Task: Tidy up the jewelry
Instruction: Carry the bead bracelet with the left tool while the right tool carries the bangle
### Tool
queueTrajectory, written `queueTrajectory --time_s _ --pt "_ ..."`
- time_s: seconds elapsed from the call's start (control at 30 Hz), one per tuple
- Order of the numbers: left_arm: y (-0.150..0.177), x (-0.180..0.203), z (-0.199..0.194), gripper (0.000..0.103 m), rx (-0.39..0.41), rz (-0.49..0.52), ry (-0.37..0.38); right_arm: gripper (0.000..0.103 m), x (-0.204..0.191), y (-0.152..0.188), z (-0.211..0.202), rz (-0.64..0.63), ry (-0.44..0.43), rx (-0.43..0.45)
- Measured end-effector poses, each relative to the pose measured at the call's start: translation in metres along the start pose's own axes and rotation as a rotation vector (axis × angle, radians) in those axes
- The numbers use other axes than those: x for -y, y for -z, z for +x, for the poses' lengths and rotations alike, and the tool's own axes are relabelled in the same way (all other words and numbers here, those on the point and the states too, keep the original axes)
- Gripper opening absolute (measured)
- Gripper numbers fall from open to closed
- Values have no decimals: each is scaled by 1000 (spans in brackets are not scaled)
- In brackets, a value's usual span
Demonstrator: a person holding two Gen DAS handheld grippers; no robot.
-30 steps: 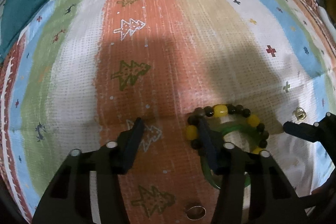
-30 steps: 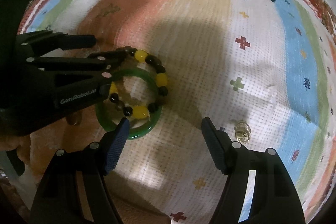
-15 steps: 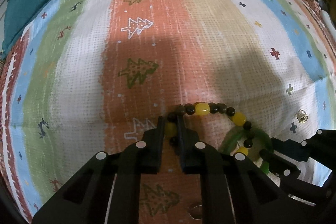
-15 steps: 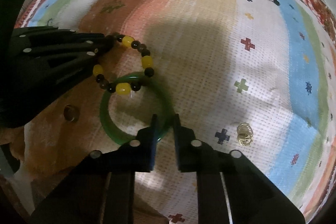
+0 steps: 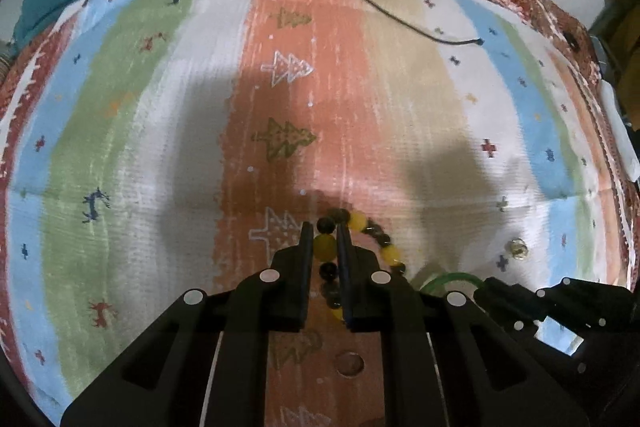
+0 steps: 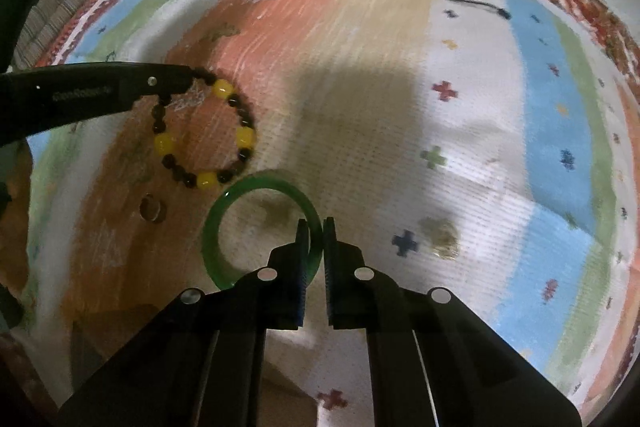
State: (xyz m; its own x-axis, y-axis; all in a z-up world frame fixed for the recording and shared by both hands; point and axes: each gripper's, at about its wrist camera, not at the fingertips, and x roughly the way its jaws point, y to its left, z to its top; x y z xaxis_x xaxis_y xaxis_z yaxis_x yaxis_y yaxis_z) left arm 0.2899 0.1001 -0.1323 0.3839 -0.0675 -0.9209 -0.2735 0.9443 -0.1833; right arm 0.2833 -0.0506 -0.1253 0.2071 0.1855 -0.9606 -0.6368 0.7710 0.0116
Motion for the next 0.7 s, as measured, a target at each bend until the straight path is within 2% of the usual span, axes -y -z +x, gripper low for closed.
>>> queueTrajectory --time_s 0.13,0.43,0.7 --pt "2 3 -11 11 19 18 14 8 12 7 -18 47 3 35" --pt "11 25 -36 11 69 98 -17 8 27 14 -47 113 10 95" --pt "20 37 -68 11 123 138 -8 8 32 26 -69 147 9 131"
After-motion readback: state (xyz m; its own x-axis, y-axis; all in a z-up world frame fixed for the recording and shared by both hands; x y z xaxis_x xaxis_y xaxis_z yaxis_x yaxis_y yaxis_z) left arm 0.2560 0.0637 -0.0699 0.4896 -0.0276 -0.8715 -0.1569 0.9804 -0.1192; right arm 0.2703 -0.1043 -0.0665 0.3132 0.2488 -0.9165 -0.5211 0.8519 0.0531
